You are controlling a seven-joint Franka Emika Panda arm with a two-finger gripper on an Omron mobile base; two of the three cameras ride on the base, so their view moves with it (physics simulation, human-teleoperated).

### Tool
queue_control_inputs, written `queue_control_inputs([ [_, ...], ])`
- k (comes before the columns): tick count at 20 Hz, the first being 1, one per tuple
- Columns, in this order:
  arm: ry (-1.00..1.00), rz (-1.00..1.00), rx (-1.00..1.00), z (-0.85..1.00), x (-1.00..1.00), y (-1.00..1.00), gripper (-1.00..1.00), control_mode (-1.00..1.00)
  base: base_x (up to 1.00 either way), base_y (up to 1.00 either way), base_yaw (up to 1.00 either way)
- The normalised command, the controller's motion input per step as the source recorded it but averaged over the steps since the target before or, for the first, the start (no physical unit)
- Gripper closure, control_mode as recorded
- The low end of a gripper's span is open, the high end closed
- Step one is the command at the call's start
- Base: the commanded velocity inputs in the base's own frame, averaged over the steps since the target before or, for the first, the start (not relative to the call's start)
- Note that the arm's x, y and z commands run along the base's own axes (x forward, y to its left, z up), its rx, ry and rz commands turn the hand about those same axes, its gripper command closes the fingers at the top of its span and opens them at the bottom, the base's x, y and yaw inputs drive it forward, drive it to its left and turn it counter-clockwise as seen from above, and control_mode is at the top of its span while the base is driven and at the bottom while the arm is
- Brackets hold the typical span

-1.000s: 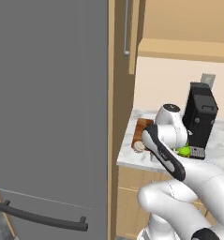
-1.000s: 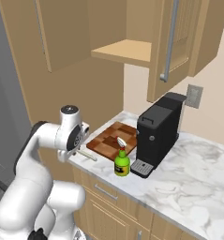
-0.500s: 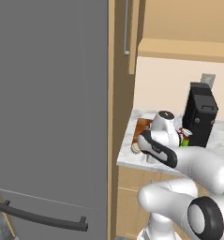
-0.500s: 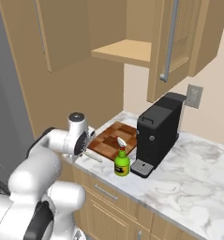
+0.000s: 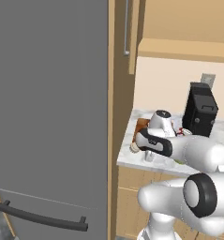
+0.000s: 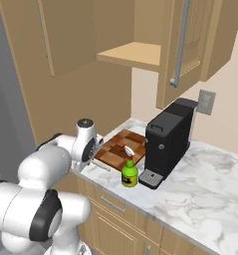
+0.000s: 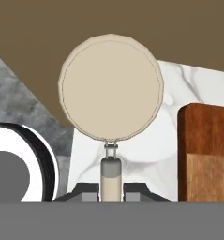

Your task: Grab the spray bottle from the cabinet, then place it next to the cutting board for sanitizing. Then grab the dish brush from the countertop next to the sink and place it next to the cutting board.

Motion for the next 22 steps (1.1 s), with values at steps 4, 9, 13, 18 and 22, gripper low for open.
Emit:
queue_control_inputs([
  [4, 0.05, -0.01, 0.00, -0.16, 0.08, 0.00, 1.00, -1.00, 0.00, 0.00, 0.00],
  [9, 0.05, -0.01, 0.00, -0.29, 0.03, 0.00, 1.00, -1.00, 0.00, 0.00, 0.00],
  [13, 0.02, 0.00, 0.00, -0.41, 0.03, -0.01, 1.00, -1.00, 0.00, 0.00, 0.00],
  [18, 0.00, 0.00, 0.00, -0.25, 0.01, -0.01, 1.00, -1.00, 0.00, 0.00, 0.00],
  [22, 0.00, 0.00, 0.00, -0.09, 0.09, 0.00, 1.00, -1.00, 0.00, 0.00, 0.00],
])
